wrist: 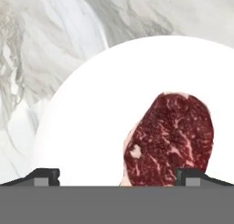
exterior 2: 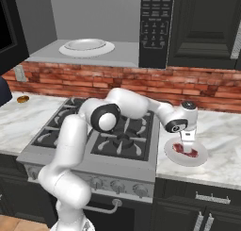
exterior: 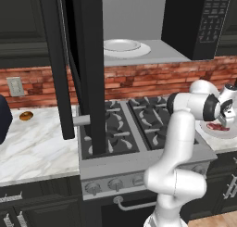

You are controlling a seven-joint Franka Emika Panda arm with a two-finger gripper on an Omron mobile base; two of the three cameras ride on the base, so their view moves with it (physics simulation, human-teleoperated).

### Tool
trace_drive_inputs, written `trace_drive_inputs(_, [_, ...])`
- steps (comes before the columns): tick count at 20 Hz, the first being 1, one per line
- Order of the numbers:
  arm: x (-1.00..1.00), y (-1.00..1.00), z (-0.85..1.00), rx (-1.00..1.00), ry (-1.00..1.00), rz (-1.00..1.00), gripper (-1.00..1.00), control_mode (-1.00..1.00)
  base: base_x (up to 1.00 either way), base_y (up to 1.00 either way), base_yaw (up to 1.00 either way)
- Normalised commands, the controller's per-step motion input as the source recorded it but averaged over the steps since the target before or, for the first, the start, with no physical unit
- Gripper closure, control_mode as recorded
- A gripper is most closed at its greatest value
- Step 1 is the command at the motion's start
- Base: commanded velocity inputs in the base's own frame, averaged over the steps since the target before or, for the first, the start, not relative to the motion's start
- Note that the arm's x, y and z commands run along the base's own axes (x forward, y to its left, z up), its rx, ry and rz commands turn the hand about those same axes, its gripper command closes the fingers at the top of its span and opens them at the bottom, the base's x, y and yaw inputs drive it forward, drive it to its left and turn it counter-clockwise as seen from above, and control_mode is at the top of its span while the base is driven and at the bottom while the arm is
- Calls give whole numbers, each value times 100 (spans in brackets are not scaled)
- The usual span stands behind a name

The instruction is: Pick the steak from the counter and place it in the microwave. Then turn on the microwave.

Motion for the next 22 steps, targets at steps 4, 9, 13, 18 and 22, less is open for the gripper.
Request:
trace_drive_inputs(4, [4,-12,-11,0,0,-2,-100,-100,0,0,0])
trace_drive_inputs(9, [0,-7,-7,0,0,-2,-100,-100,0,0,0])
trace_drive_inputs(13, [0,-3,-7,0,1,-3,-100,-100,0,0,0])
trace_drive_inputs(18, [0,0,-5,0,4,-5,-100,-100,0,0,0])
trace_drive_inputs(22, [0,0,0,1,5,-6,-100,-100,0,0,0])
